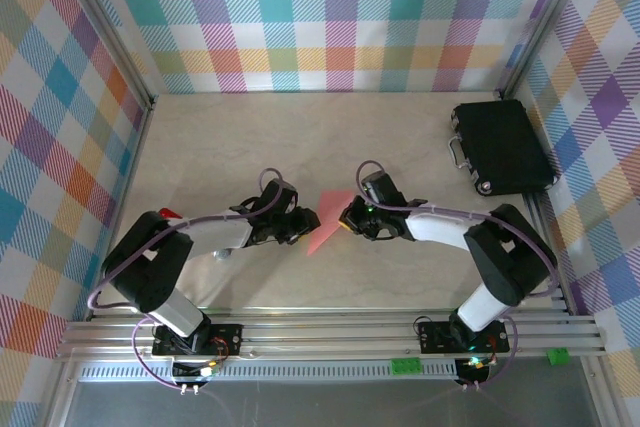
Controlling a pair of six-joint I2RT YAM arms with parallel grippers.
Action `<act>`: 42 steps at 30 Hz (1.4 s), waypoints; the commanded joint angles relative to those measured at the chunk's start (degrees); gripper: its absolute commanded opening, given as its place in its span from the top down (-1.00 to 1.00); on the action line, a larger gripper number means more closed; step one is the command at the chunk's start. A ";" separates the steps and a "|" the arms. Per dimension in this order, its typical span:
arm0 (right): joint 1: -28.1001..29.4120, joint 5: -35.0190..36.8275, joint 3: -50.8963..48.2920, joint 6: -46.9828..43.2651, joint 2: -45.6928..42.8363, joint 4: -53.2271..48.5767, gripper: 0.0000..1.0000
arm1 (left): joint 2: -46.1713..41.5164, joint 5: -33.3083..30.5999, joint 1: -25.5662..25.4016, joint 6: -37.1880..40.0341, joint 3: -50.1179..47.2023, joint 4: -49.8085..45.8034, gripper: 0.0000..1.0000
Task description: Fold a paper plane with a square sheet of paper (pick it up from the middle)
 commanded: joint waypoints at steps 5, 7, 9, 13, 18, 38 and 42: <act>-2.20 2.18 -1.63 0.76 -5.56 -7.22 0.94 | -7.36 -10.37 -6.27 26.20 4.34 -9.07 -0.17; -2.86 2.15 -1.92 1.55 -6.46 -8.16 0.94 | -7.66 -12.60 -8.34 30.89 3.88 -7.77 -0.21; -3.49 1.69 -2.36 2.44 -7.08 -8.41 0.94 | -7.32 -14.04 -10.30 35.18 3.42 -6.22 -0.21; -4.75 0.59 -3.29 4.21 -7.84 -8.05 0.94 | -4.26 -16.36 -13.59 41.76 3.69 -3.55 -0.22; -5.98 -1.55 -4.49 6.41 -7.78 -6.01 0.95 | 1.16 -17.15 -16.03 47.24 6.15 -1.65 -0.22; -7.68 -4.93 -4.87 9.63 -7.46 -6.69 0.91 | 11.08 -17.29 -17.80 56.09 8.45 6.91 0.15; -7.84 -5.41 -5.02 10.21 -7.49 -6.82 0.88 | 11.33 -17.78 -17.78 56.09 7.58 7.94 0.31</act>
